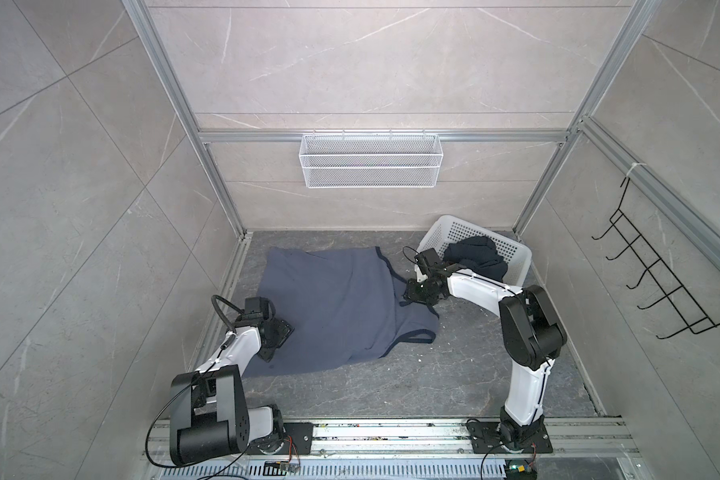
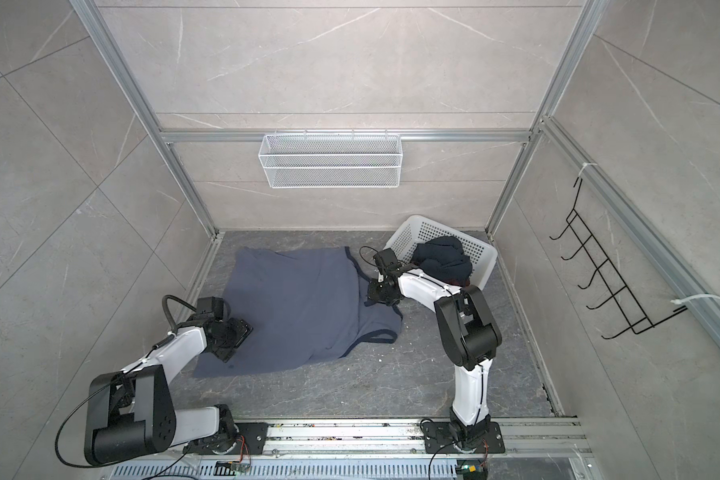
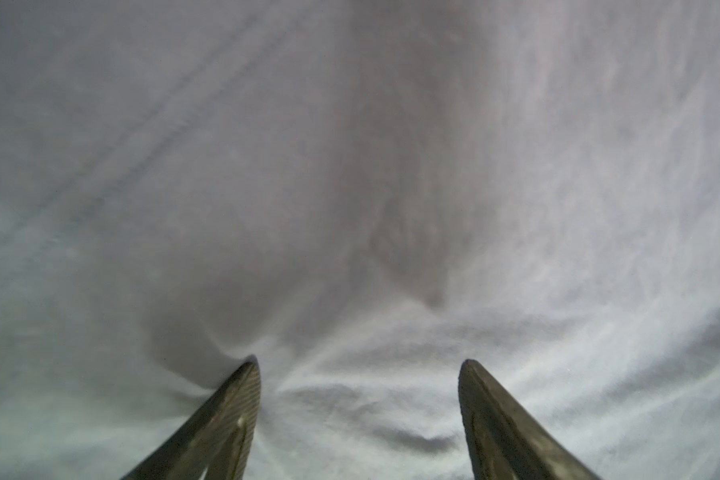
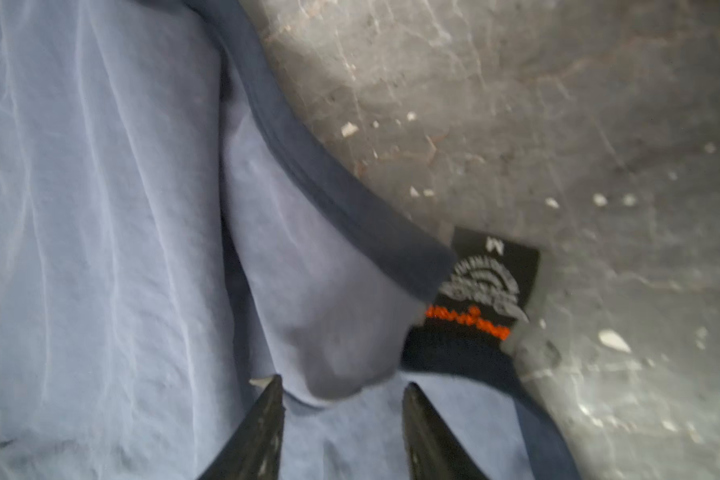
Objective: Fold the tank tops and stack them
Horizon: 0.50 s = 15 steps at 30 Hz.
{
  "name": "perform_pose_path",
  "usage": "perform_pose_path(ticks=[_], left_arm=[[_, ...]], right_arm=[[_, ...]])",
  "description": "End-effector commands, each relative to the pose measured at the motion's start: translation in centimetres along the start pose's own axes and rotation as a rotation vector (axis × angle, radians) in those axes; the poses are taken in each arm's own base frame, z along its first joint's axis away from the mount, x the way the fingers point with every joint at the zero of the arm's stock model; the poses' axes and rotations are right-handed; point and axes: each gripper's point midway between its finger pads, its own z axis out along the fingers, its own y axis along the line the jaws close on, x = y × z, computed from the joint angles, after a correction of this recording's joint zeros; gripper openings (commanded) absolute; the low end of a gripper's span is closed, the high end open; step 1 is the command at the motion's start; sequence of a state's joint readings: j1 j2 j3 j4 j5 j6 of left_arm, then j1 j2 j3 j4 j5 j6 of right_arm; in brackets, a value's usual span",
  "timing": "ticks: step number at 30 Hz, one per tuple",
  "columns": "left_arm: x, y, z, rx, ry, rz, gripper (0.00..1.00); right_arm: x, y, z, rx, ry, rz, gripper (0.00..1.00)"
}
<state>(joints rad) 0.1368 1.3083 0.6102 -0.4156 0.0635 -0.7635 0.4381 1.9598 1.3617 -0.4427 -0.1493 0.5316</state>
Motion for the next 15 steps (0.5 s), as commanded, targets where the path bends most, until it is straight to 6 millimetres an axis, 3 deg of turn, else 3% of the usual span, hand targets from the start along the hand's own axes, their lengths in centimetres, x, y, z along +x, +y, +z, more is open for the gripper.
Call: perform_pose_path(ticks=[1, 6, 9, 13, 15], left_arm=[[-0.1, 1.5, -0.4, -0.054, -0.013, -0.021, 0.78], [-0.5, 2.4, -0.7, -0.071, -0.029, -0.051, 0.78], [-0.7, 2.9, -0.8, -0.082, -0.032, -0.069, 0.78], [-1.3, 3.8, -1.4, -0.098, -0.058, -0.100, 0.78], [-1.7, 4.5, -1.8, -0.113, -0.077, -0.126, 0.78]], right_arm=[[-1.1, 0.5, 0.7, 0.004, -0.015, 0.002, 0.43], [-2.1, -0.1, 1.4, 0.062, -0.015, -0.018, 0.32], [-2.9, -0.6, 1.4, 0.107, -0.030, -0.045, 0.17], [-5.2, -0.9, -0.5, 0.186, -0.091, -0.103, 0.01], [-6.6, -0.8, -1.8, 0.216, -0.133, -0.134, 0.00]])
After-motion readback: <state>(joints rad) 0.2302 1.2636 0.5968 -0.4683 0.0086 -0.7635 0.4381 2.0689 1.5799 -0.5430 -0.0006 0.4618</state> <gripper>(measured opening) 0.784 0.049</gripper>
